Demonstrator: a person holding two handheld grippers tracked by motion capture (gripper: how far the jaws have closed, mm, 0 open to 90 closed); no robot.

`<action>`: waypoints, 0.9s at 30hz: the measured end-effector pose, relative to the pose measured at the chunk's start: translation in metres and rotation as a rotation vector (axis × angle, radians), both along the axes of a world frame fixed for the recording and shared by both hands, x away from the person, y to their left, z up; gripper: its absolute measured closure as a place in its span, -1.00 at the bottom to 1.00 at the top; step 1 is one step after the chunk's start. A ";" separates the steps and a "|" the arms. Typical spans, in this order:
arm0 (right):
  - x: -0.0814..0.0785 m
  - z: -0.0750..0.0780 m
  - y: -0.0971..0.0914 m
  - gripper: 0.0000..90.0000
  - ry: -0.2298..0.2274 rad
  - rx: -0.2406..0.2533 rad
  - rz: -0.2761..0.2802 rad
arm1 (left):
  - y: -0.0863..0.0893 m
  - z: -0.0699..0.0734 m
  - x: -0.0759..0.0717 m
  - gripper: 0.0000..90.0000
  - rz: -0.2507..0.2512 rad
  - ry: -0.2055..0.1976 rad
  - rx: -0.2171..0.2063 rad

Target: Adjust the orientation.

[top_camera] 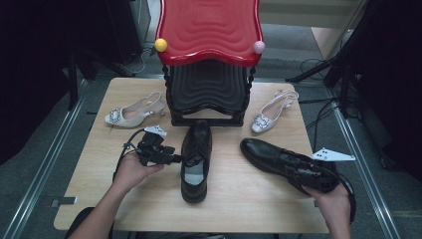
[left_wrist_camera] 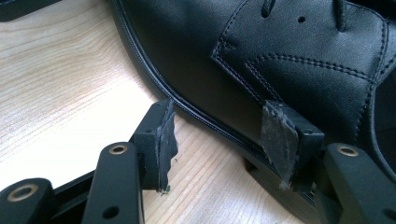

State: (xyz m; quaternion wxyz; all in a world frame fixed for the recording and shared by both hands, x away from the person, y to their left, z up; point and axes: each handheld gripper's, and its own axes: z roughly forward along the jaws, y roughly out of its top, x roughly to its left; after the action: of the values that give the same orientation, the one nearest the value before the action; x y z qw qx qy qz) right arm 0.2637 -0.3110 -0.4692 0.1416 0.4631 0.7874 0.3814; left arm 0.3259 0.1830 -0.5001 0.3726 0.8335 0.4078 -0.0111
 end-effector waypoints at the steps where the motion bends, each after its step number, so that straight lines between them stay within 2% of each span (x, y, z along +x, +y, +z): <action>1: 0.002 -0.002 0.001 0.16 0.004 -0.005 0.007 | 0.000 0.000 0.000 0.01 0.001 0.000 0.000; 5: 0.009 -0.008 0.007 0.18 0.031 -0.005 0.022 | 0.001 0.000 -0.002 0.01 0.004 0.000 0.005; 9: 0.018 -0.012 0.009 0.09 0.068 0.034 0.037 | 0.001 -0.001 -0.004 0.01 0.003 0.002 0.020; 13: 0.027 -0.018 0.020 0.14 0.095 -0.021 0.062 | 0.002 -0.001 -0.008 0.00 -0.003 -0.007 0.037; 14: 0.028 -0.018 0.020 0.19 0.100 -0.017 0.063 | 0.003 -0.001 -0.008 0.00 -0.002 -0.007 0.038; 15: 0.029 -0.018 0.020 0.28 0.108 -0.002 0.066 | 0.004 -0.001 -0.009 0.00 -0.006 -0.008 0.046; 17: 0.029 -0.016 0.018 0.56 0.122 0.061 0.074 | 0.006 -0.001 -0.010 0.00 0.003 -0.007 0.045; 19: 0.031 -0.013 0.016 0.67 0.151 0.117 0.061 | 0.009 -0.001 -0.012 0.00 0.010 -0.007 0.044; 20: 0.033 -0.012 0.017 0.69 0.172 0.135 0.049 | 0.010 -0.001 -0.013 0.00 0.015 -0.009 0.041; 22: 0.036 -0.009 0.021 0.69 0.174 0.144 0.048 | 0.013 -0.001 -0.015 0.00 0.020 -0.010 0.040; 24: 0.036 -0.007 0.023 0.70 0.168 0.142 0.050 | 0.014 -0.001 -0.016 0.00 0.023 -0.012 0.040; 27: 0.041 0.000 0.035 0.69 0.132 0.169 0.068 | 0.019 -0.001 -0.022 0.00 0.039 -0.016 0.042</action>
State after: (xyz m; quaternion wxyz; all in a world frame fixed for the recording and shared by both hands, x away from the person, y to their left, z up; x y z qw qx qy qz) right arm 0.3043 -0.2762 -0.4695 0.0366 0.4705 0.7753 0.4198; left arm 0.3042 0.2019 -0.5013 0.3585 0.8330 0.4213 0.0113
